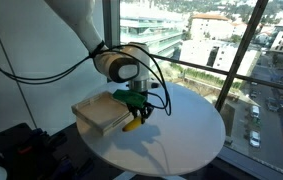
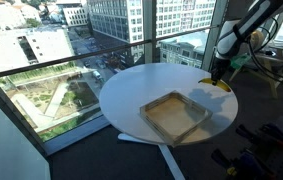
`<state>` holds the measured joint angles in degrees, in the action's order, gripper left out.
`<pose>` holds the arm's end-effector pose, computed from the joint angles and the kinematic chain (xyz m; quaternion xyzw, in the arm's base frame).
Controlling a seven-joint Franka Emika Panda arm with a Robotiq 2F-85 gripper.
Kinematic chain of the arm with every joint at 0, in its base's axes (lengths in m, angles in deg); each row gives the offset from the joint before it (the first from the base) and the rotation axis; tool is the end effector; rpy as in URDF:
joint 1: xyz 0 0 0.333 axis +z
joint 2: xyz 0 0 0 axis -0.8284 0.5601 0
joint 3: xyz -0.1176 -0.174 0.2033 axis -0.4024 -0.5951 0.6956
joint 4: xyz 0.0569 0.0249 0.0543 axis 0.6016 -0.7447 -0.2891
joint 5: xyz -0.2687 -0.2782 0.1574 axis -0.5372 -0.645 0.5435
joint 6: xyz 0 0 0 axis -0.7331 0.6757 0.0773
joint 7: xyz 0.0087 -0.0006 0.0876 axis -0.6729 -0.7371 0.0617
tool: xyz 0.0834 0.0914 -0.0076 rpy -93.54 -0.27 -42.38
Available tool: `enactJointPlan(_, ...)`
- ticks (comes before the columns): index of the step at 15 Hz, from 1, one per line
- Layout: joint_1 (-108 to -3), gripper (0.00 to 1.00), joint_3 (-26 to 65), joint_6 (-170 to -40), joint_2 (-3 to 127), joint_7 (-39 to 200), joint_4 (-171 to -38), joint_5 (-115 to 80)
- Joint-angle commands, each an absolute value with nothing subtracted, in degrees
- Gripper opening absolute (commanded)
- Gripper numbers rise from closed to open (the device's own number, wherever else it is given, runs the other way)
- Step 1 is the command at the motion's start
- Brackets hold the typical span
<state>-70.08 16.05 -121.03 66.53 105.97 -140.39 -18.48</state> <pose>0.5128 -0.2086 0.1496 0.9989 0.0219 -0.0009 0.0420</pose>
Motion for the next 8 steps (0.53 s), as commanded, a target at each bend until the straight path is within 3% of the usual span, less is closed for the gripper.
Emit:
enactJointPlan(1,-71.94,0.16,17.75,-122.83,67.95,108.45,-140.07,-17.1)
enactJointPlan(8,-73.89,0.16,19.46,-125.34,70.21,109.94,-140.69,-16.99)
